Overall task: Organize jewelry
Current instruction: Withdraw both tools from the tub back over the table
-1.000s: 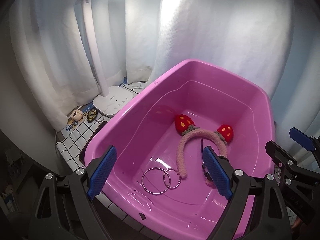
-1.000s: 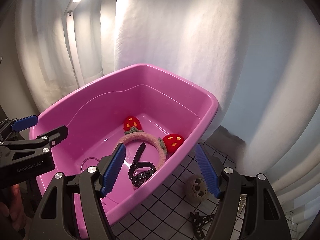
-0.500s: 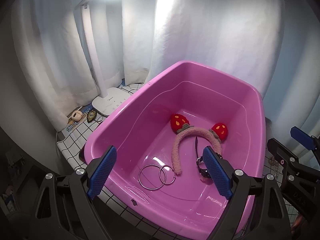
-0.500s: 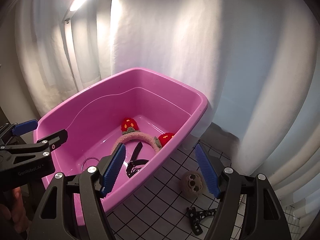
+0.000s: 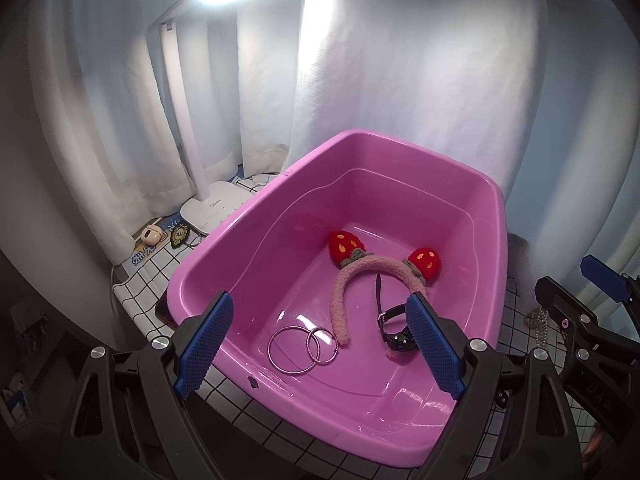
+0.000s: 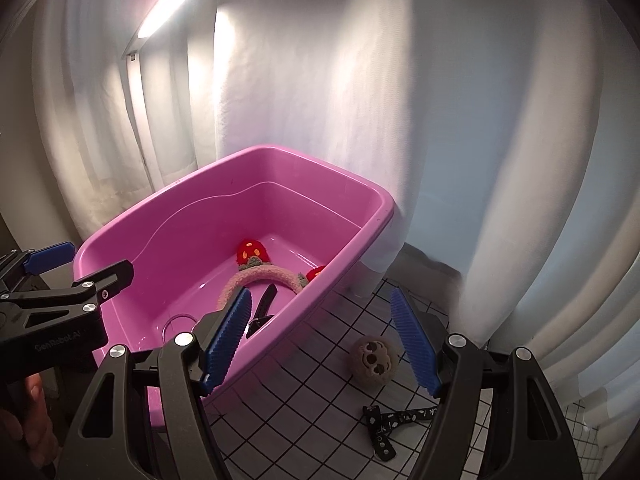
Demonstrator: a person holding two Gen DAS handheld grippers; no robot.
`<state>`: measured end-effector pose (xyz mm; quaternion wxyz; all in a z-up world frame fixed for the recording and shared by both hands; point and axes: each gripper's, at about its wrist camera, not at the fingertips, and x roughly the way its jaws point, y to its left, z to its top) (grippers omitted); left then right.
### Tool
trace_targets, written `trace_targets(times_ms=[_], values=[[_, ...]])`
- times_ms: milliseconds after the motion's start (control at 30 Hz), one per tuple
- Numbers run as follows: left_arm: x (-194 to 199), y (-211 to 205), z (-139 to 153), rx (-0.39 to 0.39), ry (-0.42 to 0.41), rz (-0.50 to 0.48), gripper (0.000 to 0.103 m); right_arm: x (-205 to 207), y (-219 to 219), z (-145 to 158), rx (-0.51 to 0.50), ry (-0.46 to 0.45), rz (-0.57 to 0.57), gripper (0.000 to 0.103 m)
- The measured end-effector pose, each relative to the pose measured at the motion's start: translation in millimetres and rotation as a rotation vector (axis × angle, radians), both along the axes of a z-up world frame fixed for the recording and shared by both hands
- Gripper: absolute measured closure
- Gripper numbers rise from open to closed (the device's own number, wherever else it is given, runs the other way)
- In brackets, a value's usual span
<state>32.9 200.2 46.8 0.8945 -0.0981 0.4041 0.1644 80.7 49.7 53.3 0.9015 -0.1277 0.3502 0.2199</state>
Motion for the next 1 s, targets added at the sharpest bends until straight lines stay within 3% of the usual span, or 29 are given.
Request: trace_targets(times_ms=[500,1000], values=[[-5.4,-44.9,15.6,-0.013,-0.033,-0.104,0.017,-20.8,-57.8,9.9,0.021,-0.02,-0.108,0.034],[-5.5,-128.9,11.4,-0.059,-0.019,-0.289,0.016,-41.7,-174.7,-8.5,0.031,0.023,-0.35,0.034]])
